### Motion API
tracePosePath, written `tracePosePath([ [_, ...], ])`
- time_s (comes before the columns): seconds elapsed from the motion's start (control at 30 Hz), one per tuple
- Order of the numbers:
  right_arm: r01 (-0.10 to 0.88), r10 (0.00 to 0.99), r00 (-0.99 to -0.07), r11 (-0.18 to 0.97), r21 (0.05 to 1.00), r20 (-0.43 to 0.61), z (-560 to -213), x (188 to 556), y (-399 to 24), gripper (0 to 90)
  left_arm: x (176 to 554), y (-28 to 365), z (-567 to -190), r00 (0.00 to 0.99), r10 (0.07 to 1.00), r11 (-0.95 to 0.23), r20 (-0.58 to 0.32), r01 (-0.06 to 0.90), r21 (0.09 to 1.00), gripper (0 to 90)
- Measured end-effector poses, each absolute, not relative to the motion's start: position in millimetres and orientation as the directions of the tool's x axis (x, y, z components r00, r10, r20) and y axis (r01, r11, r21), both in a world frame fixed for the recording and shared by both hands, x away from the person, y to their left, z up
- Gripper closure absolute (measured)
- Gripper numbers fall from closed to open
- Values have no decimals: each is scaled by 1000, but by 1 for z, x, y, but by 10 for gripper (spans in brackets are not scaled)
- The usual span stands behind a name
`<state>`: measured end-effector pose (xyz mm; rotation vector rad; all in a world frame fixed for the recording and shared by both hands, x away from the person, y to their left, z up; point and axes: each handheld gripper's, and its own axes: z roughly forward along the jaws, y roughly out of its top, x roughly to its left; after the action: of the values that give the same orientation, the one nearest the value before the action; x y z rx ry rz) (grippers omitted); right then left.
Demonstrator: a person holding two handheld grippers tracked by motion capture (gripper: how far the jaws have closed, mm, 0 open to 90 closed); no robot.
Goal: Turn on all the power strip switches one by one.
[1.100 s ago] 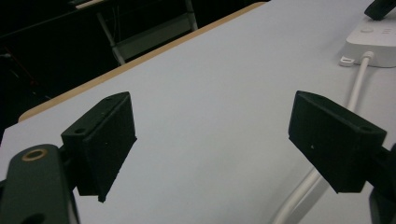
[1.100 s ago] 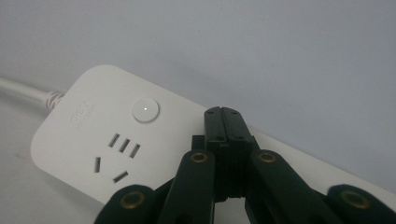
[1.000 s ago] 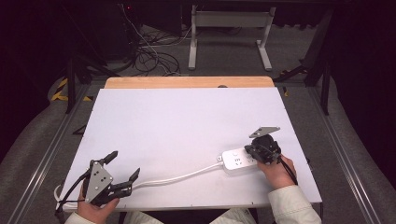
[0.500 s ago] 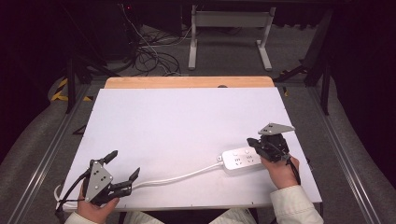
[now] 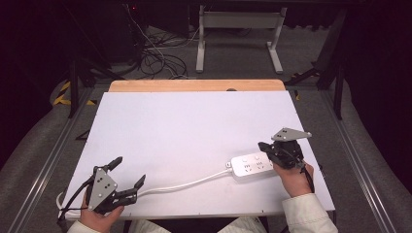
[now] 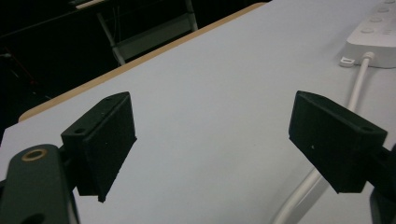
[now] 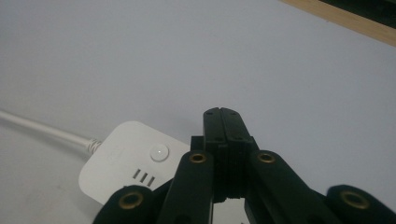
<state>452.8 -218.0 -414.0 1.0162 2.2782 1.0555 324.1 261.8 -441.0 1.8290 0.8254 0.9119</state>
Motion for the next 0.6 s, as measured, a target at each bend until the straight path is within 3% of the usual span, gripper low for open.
tracePosePath([
  [0.6,551,804,-588,475,687,-84,-438,467,-236,900,324,261,-442,509,829,-359,230,170,918,150],
])
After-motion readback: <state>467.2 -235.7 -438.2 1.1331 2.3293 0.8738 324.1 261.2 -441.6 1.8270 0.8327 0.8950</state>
